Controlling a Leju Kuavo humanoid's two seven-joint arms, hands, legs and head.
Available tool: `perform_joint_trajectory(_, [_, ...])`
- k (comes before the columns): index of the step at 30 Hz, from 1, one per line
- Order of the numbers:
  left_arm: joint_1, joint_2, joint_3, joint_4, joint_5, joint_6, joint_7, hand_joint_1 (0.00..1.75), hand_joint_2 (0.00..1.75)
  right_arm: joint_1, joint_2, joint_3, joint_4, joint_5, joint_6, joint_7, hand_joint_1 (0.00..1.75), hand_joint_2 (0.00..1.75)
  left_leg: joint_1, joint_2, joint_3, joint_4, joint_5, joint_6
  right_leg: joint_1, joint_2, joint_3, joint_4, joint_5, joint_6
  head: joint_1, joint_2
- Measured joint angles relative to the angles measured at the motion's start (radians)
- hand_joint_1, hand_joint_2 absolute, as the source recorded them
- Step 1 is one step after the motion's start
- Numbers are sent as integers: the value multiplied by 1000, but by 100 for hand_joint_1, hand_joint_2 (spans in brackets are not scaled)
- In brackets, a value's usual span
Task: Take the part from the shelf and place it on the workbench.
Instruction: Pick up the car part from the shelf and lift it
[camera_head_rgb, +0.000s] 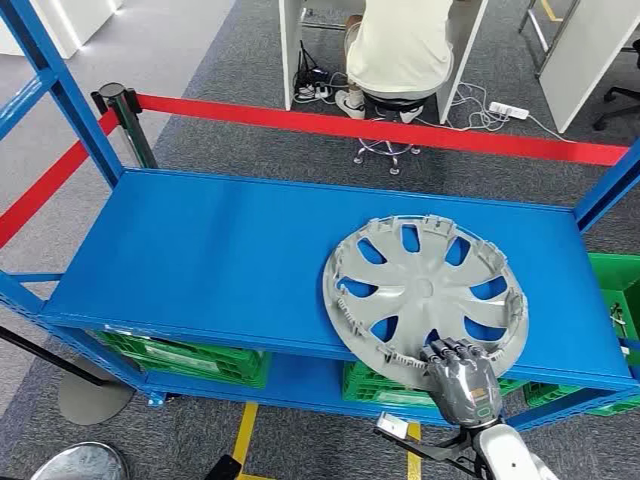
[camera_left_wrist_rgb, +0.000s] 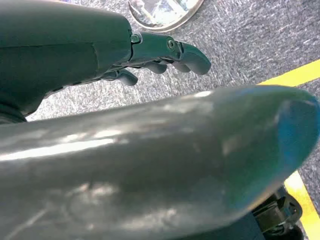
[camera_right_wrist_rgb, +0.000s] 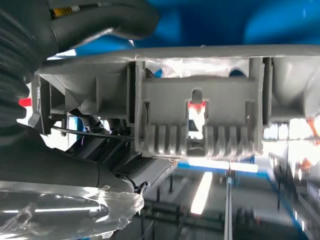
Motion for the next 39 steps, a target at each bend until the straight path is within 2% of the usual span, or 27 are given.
perform_joint_trajectory(6, [0,-2,0,0,2,6,7,0,0,5,1,-15,-42,0,-6,-11,175,175,0,0,0,0,0,0,0,0,0,0,0,0,0,0])
perform_joint_trajectory(9, [0,-5,0,0,-2,24,15,0,0,25,24,-82,-161,0,-11,-104,175,175,0,0,0,0,0,0,0,0,0,0,0,0,0,0])
perform_joint_trajectory(12, [0,-6,0,0,-5,38,15,0,0,43,72,-153,-238,0,-11,-208,175,175,0,0,0,0,0,0,0,0,0,0,0,0,0,0])
perform_joint_trajectory(16, [0,-6,-2,0,-11,49,16,0,0,58,131,-228,-314,0,-11,-287,175,175,0,0,0,0,0,0,0,0,0,0,0,0,0,0])
perform_joint_trajectory(30, [1,-6,-9,0,-18,63,25,0,0,73,239,-339,-458,1,-10,-403,175,175,-1,0,-1,0,0,0,0,0,-1,0,0,0,0,0])
perform_joint_trajectory(39, [1,-6,-15,0,-26,73,30,0,0,72,269,-362,-499,2,-10,-428,175,175,-1,0,-1,0,0,0,0,0,-1,0,0,0,0,0])
